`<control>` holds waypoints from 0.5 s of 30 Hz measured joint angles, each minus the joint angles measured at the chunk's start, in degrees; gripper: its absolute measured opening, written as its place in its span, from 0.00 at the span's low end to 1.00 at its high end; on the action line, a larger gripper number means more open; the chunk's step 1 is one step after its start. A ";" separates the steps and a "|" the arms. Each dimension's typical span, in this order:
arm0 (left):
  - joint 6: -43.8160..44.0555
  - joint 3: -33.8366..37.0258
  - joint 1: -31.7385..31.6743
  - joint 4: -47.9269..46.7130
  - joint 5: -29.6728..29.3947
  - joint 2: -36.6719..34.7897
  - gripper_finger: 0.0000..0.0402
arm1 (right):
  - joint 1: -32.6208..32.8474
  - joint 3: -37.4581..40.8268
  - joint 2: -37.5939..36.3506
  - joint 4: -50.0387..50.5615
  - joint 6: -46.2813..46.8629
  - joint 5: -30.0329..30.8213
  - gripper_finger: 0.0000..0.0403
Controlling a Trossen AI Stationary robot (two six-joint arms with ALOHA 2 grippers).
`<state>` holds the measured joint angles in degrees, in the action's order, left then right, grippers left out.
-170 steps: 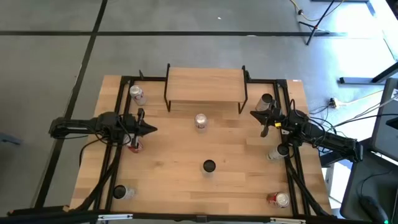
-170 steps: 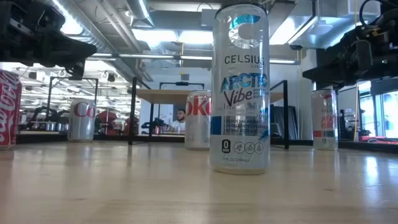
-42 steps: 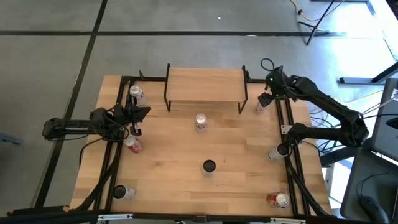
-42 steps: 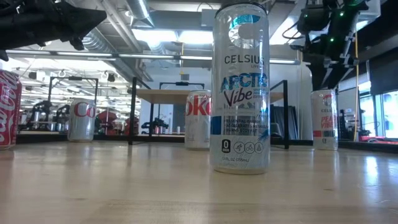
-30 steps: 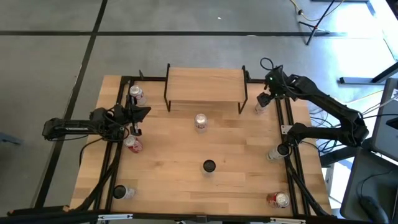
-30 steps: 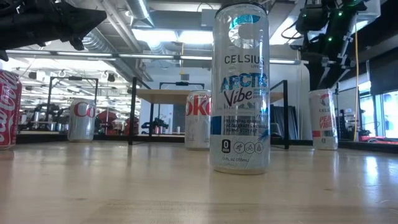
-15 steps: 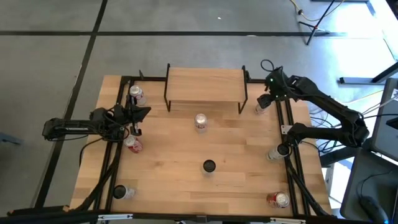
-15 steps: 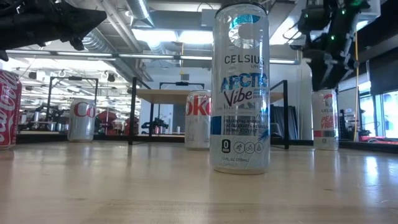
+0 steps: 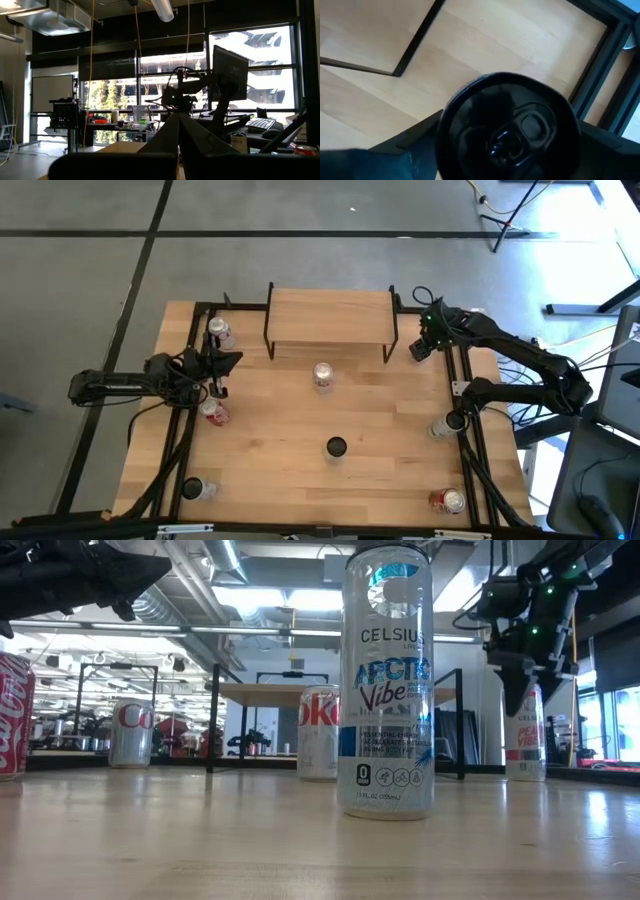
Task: Place canned beverage on shelf
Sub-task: Put the top white-pink soda can on the shelf
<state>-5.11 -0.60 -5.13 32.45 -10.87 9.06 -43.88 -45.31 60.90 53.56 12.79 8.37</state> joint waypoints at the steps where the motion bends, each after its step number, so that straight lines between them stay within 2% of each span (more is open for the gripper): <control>1: -0.01 0.00 0.02 0.00 0.00 0.00 0.00 | 0.00 -0.01 0.00 0.02 -0.15 0.01 0.77; 7: -0.03 0.00 0.00 0.00 0.00 0.00 0.00 | 0.00 -0.59 -0.17 0.64 -1.44 0.04 0.56; 15: -0.03 0.00 0.00 0.01 -0.19 0.00 0.00 | 0.02 -7.83 -0.77 7.72 -2.28 -0.63 0.56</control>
<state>-5.15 -0.60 -5.13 32.45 -11.06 9.06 -43.86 -53.14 60.14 61.29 10.50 7.74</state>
